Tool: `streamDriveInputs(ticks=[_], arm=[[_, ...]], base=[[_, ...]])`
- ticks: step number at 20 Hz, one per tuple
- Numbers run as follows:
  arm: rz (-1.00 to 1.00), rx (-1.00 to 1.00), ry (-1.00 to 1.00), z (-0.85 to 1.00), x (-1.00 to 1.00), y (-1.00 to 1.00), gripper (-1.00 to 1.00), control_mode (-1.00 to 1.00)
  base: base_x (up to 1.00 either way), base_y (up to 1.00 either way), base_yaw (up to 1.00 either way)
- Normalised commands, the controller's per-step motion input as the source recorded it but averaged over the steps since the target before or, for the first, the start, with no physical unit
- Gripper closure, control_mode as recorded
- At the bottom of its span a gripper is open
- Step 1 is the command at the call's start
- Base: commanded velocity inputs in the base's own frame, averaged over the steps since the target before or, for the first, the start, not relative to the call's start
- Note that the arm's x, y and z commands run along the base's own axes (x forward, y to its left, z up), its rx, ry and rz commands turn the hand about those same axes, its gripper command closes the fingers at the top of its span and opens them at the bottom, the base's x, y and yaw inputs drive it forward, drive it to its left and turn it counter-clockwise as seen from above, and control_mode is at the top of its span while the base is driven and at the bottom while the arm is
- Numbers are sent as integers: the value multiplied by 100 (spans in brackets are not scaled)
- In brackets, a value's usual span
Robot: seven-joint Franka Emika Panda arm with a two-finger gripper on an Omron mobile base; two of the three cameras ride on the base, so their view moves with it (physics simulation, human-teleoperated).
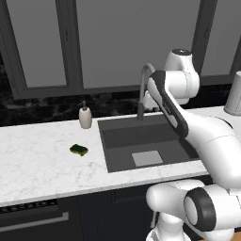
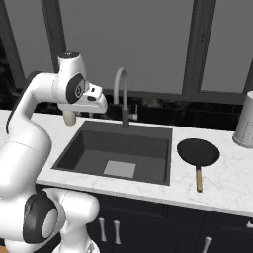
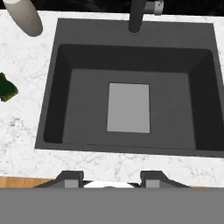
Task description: Pick the pan and sponge and place them into the sink. Then turn on the water.
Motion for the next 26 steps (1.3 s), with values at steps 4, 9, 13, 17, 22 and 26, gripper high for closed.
streamDriveInputs(ticks=[4,9,13,17,22,26], arm=[[-1,0,0,-6,0,-18,-100,-100],[-3,-1,1,-20,0,-78,-100,-100],[-4,0,1,-16,0,-81,-100,-100],[-5,0,3,-8,0,-66,-100,-100],[-5,0,5,-1,0,-63,-100,-100],[-3,0,4,-8,1,-60,-100,-100]], base=[[0,0,0],[0,0,0],[0,0,0],[0,0,0],[0,0,0],[0,0,0]])
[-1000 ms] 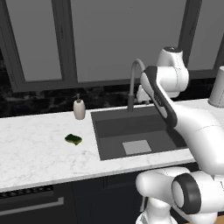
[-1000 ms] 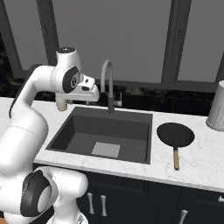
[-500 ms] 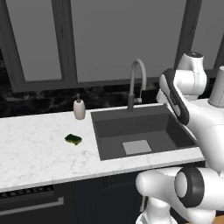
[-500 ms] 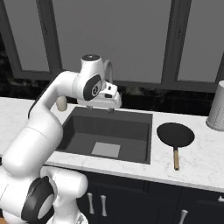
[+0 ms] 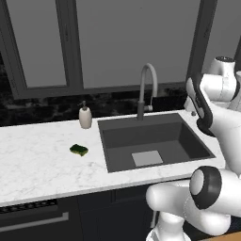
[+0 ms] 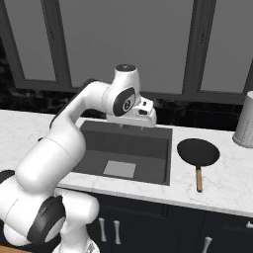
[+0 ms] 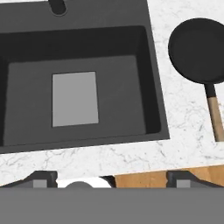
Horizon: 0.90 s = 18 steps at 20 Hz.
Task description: Pick the pan and sponge and place them into the sink. Then turn on the water.
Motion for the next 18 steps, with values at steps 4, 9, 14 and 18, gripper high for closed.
streamDriveInputs(ticks=[4,9,14,18], arm=[[0,0,1,-9,16,-58,-100,-100],[0,0,3,-23,17,-60,-100,-100],[0,0,9,-32,2,-66,-100,-100],[2,0,13,-31,0,-66,-100,-100]], base=[[0,0,0],[0,0,0],[0,0,0],[0,0,0]])
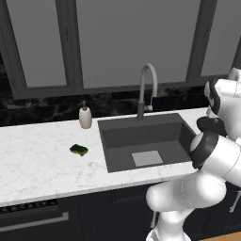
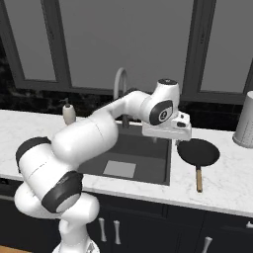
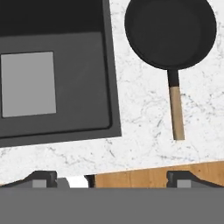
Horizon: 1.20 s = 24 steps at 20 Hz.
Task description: Pick the pan and sponge and place them into the sink. Then turn on the water.
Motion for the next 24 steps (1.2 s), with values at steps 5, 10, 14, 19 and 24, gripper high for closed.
streamDriveInputs(ticks=[5,10,14,19,24], arm=[[0,-1,14,-32,0,-40,-100,-100],[0,0,13,-23,0,-37,-100,-100],[0,0,8,-15,0,-31,-100,-100],[2,3,11,-24,4,-8,-100,-100],[2,5,13,-30,25,-5,-100,-100]], base=[[0,0,0],[0,0,0],[0,0,0],[0,0,0],[0,0,0]])
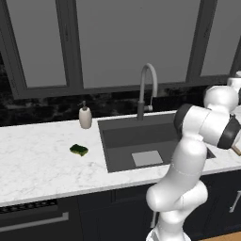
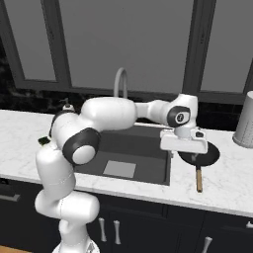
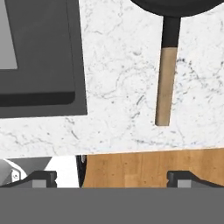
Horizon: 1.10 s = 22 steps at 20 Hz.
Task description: Pick the pan and sponge and place them into the sink. Then turn on the water.
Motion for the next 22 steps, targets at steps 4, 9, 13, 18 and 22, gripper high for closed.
streamDriveInputs(ticks=[4,9,13,18,22], arm=[[2,10,7,-31,39,-25,-100,-100],[2,12,5,-24,35,-32,-100,-100],[1,6,3,-26,25,-23,-100,-100],[0,0,1,-27,20,-15,-100,-100],[0,0,0,-36,17,-15,-100,-100]], base=[[0,0,0],[0,0,0],[0,0,0],[0,0,0],[0,0,0]])
